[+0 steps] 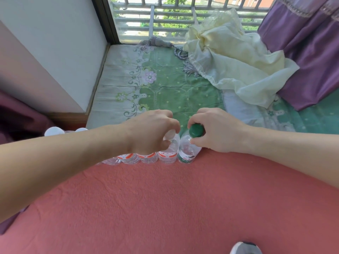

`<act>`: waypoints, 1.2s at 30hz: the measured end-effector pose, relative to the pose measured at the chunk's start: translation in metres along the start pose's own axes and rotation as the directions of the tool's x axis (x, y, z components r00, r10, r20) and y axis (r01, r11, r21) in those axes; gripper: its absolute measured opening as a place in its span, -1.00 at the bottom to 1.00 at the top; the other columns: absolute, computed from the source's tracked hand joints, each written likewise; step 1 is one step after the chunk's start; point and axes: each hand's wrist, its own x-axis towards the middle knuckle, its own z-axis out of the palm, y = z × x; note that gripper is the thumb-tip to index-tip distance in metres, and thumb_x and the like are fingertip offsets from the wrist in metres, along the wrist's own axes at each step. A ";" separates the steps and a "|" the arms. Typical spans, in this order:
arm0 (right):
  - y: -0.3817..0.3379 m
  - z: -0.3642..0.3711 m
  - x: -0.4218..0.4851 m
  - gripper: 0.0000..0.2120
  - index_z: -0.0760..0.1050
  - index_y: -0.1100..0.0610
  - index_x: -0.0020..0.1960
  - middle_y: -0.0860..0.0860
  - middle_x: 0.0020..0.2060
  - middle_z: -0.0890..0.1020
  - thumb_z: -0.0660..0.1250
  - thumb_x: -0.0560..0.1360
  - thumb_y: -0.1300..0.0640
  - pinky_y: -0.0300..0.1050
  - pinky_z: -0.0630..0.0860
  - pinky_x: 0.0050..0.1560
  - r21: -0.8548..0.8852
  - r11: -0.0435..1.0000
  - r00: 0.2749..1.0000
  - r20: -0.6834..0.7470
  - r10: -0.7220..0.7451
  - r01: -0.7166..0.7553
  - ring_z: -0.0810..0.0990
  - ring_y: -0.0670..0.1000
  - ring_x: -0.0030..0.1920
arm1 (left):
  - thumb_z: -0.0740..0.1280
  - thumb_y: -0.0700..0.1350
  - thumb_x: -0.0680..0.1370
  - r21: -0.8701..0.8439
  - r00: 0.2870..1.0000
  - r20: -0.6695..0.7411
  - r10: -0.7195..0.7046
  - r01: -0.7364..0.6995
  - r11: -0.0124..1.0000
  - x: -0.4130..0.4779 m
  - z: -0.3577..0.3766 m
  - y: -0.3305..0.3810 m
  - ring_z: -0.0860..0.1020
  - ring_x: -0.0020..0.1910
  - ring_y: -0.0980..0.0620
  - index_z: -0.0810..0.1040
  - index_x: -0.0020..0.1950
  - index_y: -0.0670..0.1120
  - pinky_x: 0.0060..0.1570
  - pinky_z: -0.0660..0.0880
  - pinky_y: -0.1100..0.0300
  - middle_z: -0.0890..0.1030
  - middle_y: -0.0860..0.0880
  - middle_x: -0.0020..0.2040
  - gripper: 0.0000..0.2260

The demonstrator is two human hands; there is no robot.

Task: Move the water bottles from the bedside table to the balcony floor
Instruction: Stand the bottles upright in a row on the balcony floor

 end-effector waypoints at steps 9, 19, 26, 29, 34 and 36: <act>-0.002 0.003 0.002 -0.75 0.60 0.01 0.07 -0.07 -0.11 0.53 0.43 0.39 0.03 -0.26 0.27 -0.16 0.018 1.000 1.000 -0.011 0.019 -0.019 0.49 -0.03 -0.09 | 0.39 -0.04 0.51 -0.002 1.000 -0.016 -0.001 0.001 1.000 -0.002 0.004 -0.001 0.45 -0.07 -0.01 0.55 0.20 0.03 -0.05 0.37 0.14 0.49 -0.01 0.04 -0.73; -0.001 0.003 0.002 -0.72 0.59 0.00 0.08 -0.09 -0.13 0.50 0.45 0.37 0.06 -0.20 0.36 -0.10 0.014 1.000 1.000 0.001 0.025 -0.025 0.46 -0.04 -0.11 | 0.39 -0.02 0.51 -0.008 1.000 -0.013 -0.024 0.024 1.000 -0.002 0.007 0.000 0.45 -0.05 0.00 0.54 0.18 0.01 -0.03 0.41 0.11 0.48 0.01 0.04 -0.75; -0.002 0.003 0.000 -0.72 0.59 0.01 0.07 -0.07 -0.11 0.52 0.45 0.36 0.06 -0.16 0.42 -0.04 0.016 0.999 1.000 0.005 0.029 -0.029 0.49 -0.02 -0.08 | 0.39 -0.02 0.52 -0.021 1.000 -0.012 -0.027 0.027 0.999 -0.002 0.008 0.001 0.38 -0.07 0.03 0.52 0.20 0.00 0.01 0.40 0.13 0.46 0.00 0.06 -0.73; -0.002 0.003 -0.001 -0.73 0.58 0.02 0.08 -0.06 -0.10 0.52 0.44 0.39 0.07 -0.19 0.35 -0.09 0.017 0.999 1.000 0.009 0.028 -0.028 0.47 -0.03 -0.09 | 0.39 -0.03 0.52 -0.023 1.000 -0.014 -0.025 0.024 0.999 -0.003 0.008 0.001 0.45 -0.03 -0.02 0.53 0.19 -0.01 0.01 0.41 0.11 0.46 0.00 0.06 -0.74; -0.002 0.003 -0.003 -0.74 0.58 0.02 0.08 -0.06 -0.10 0.51 0.43 0.39 0.07 -0.17 0.39 -0.07 0.027 0.999 0.999 0.018 0.033 -0.034 0.47 -0.01 -0.08 | 0.40 -0.03 0.51 -0.020 1.000 -0.023 -0.017 0.016 1.000 -0.001 0.008 0.000 0.44 -0.05 0.00 0.53 0.18 -0.01 -0.02 0.41 0.12 0.47 0.01 0.05 -0.74; -0.002 0.003 -0.002 -0.74 0.58 0.02 0.07 -0.06 -0.11 0.50 0.43 0.39 0.08 -0.16 0.40 -0.07 0.027 0.999 0.999 0.017 0.031 -0.031 0.48 0.00 -0.09 | 0.40 -0.03 0.51 -0.021 0.999 -0.029 -0.017 0.016 1.000 -0.001 0.008 -0.001 0.44 -0.06 0.00 0.53 0.18 -0.01 -0.01 0.42 0.11 0.48 0.01 0.06 -0.74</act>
